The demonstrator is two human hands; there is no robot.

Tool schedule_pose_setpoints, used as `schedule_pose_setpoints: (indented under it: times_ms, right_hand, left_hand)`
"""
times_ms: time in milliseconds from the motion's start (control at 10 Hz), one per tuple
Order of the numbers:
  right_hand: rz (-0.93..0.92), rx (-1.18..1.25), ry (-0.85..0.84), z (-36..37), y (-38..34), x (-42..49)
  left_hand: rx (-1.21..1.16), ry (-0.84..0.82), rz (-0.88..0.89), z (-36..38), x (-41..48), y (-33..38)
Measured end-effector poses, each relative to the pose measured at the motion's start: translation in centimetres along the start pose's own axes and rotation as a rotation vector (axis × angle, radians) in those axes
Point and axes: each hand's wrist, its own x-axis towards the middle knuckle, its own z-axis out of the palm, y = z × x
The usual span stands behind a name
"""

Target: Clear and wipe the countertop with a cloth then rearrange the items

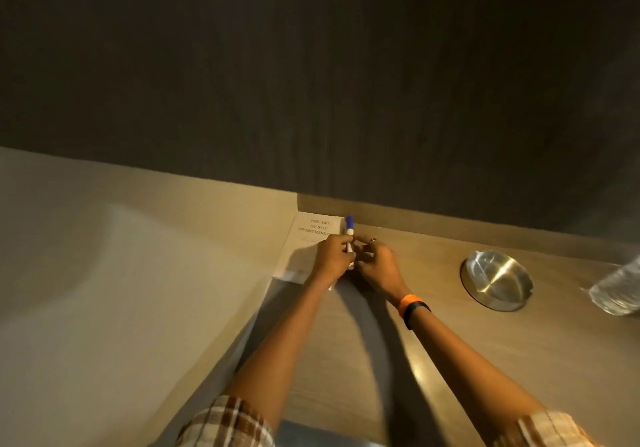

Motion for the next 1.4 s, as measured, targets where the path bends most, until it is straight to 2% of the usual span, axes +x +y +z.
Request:
schedule_pose_setpoints:
  times_ms: [100,300,400,500,600,800,1200,1400]
  right_hand:
    - [0.034,0.021,0.020,-3.8,2.8,-3.1]
    - [0.066,-0.028,-0.013,-6.3,5.2,-5.1]
    - [0.056,-0.056,-0.003,-6.4,5.3,-5.2]
    - [0.076,-0.071,-0.004,-6.5,5.8,-5.0]
    - [0.043,-0.142,-0.004,-6.3,6.1,-4.8]
    - [-0.062,-0.249,0.110,-5.1,6.5,-5.4]
    - [-0.051,-0.289,0.130,-4.0,6.7,-5.8]
    - [-0.067,-0.296,0.194,-3.8,6.1,-8.5]
  left_hand:
    - [-0.113,-0.136,0.003,3.6,-1.5,1.7]
    - [-0.224,-0.263,-0.018,6.8,-3.2,3.0]
    - [-0.170,-0.293,0.020,6.5,-3.4,2.9]
    - [0.038,-0.312,0.144,6.3,-3.7,2.3]
    - [0.063,-0.299,0.171,6.2,-3.8,1.7]
    - [0.103,-0.239,0.216,7.0,-3.4,0.4]
    - [0.262,-0.151,0.237,7.5,-3.4,-0.7]
    - [0.324,0.005,0.377,7.9,-6.4,-1.4]
